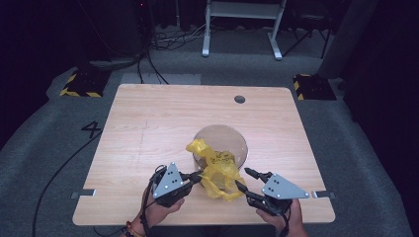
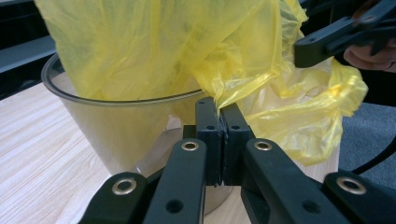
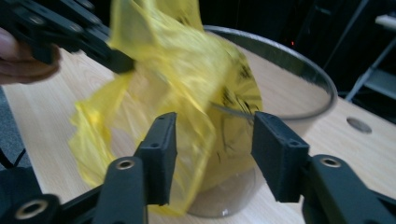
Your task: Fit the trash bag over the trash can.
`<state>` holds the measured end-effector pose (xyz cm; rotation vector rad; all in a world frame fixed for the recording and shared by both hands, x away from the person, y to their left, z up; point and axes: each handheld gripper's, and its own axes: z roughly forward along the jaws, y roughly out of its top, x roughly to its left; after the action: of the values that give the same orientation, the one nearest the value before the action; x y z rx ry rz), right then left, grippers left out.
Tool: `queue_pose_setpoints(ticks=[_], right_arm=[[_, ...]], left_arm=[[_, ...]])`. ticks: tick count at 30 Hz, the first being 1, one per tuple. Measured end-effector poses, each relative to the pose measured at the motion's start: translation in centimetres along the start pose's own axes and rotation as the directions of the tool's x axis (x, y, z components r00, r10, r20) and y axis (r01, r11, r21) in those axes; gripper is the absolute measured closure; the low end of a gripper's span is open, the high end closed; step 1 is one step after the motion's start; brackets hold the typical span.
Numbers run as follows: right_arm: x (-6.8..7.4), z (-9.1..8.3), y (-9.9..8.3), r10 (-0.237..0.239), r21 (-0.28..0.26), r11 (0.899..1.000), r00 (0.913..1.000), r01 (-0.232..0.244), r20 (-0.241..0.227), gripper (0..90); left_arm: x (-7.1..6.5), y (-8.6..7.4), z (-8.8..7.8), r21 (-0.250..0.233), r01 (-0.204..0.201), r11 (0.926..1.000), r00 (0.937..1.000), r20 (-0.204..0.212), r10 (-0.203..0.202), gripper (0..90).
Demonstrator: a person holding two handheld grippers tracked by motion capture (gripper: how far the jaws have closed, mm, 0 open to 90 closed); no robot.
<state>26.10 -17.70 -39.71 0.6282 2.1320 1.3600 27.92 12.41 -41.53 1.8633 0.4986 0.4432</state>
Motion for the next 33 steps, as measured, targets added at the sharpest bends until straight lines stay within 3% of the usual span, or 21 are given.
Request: queue_pose_setpoints(ticks=[9,12,15,18,22,26,33], right_arm=[[1.0,0.1,2.7,-0.062,-0.036,0.997,0.9978,0.063,0.024,43.5],[1.3,0.6,3.9,-0.116,-0.019,0.993,0.9926,0.116,0.037,44.9],[1.6,1.3,4.7,-0.159,0.009,0.987,0.9871,0.158,0.021,52.0],[1.9,2.3,5.2,-0.182,0.046,0.982,0.9832,0.181,0.016,72.1],[1.3,2.6,5.1,-0.153,0.050,0.987,0.9875,0.151,0.037,87.7],[0.2,1.8,4.6,-0.081,0.032,0.996,0.9938,0.078,0.076,89.3],[-2.2,0.2,3.0,0.014,0.023,1.000,0.9858,-0.018,0.167,89.7]], left_arm=[[0.0,0.1,0.2,0.011,-0.009,0.9999,1.0000,0.004,0.009,88.7],[-0.1,0.1,0.3,0.012,-0.010,0.9999,0.9999,0.003,0.010,88.7],[-0.1,0.1,0.3,0.014,-0.018,0.9998,0.9998,0.002,0.018,88.7],[-0.1,0.1,0.3,0.016,-0.025,0.9996,0.9997,0.001,0.025,88.5],[-0.1,0.0,0.2,0.012,-0.024,0.9996,0.9997,-0.003,0.024,88.2],[0.2,-0.2,0.0,0.011,-0.010,0.9999,0.9999,-0.005,0.010,87.3],[0.4,-0.5,-0.4,0.024,-0.003,0.9997,0.9998,-0.018,0.004,87.3]])
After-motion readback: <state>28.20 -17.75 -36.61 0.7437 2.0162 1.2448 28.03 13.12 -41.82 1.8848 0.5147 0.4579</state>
